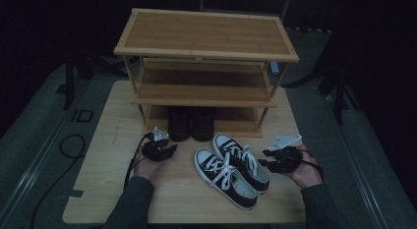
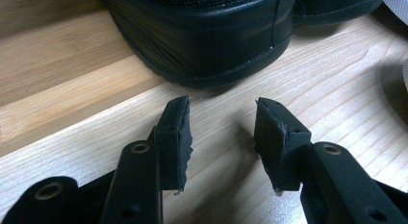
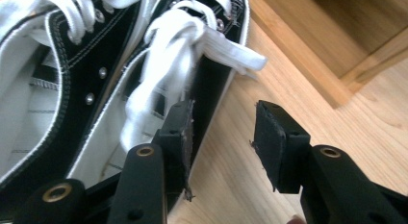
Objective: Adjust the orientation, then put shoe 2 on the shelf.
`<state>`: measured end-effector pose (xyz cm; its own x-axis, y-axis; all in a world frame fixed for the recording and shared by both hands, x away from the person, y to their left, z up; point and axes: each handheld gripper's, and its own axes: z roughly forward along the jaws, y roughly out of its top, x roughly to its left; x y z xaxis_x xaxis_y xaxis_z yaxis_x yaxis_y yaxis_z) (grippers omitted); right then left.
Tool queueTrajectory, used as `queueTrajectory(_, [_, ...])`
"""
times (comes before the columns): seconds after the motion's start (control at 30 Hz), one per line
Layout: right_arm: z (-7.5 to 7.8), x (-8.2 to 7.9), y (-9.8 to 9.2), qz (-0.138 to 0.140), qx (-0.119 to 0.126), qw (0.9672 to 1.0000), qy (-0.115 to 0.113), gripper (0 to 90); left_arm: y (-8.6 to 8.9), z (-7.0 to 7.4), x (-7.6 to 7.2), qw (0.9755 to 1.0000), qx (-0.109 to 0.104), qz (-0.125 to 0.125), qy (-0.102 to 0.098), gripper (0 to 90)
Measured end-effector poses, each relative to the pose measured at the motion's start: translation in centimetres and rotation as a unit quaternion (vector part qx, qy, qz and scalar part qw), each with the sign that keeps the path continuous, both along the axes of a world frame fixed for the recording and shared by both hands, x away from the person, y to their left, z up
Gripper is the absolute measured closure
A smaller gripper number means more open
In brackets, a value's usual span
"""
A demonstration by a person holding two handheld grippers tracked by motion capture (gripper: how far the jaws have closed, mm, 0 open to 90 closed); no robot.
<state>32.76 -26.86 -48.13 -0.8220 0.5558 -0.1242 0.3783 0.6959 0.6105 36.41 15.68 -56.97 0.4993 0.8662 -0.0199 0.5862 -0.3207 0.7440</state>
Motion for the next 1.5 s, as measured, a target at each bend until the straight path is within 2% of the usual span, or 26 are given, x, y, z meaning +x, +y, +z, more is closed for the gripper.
queueTrajectory(0.4, [1.4, -0.2, -0.6, -0.008, 0.005, 1.0000, -0.002, 51.9, 0.0, 0.0, 0.0, 1.0000, 0.000, 0.000, 0.000, 56.8])
queueTrajectory(1.0, [3.5, -1.7, 1.1, 0.036, 0.015, 0.9992, -0.003, 52.0, 0.0, 0.0, 0.0, 1.0000, 0.000, 0.000, 0.000, 56.8])
queueTrajectory(1.5, [2.9, -2.5, 2.8, 0.053, 0.008, 0.9985, 0.012, 50.4, -0.1, 0.0, 0.0, 1.0000, 0.001, 0.002, -0.001, 56.6])
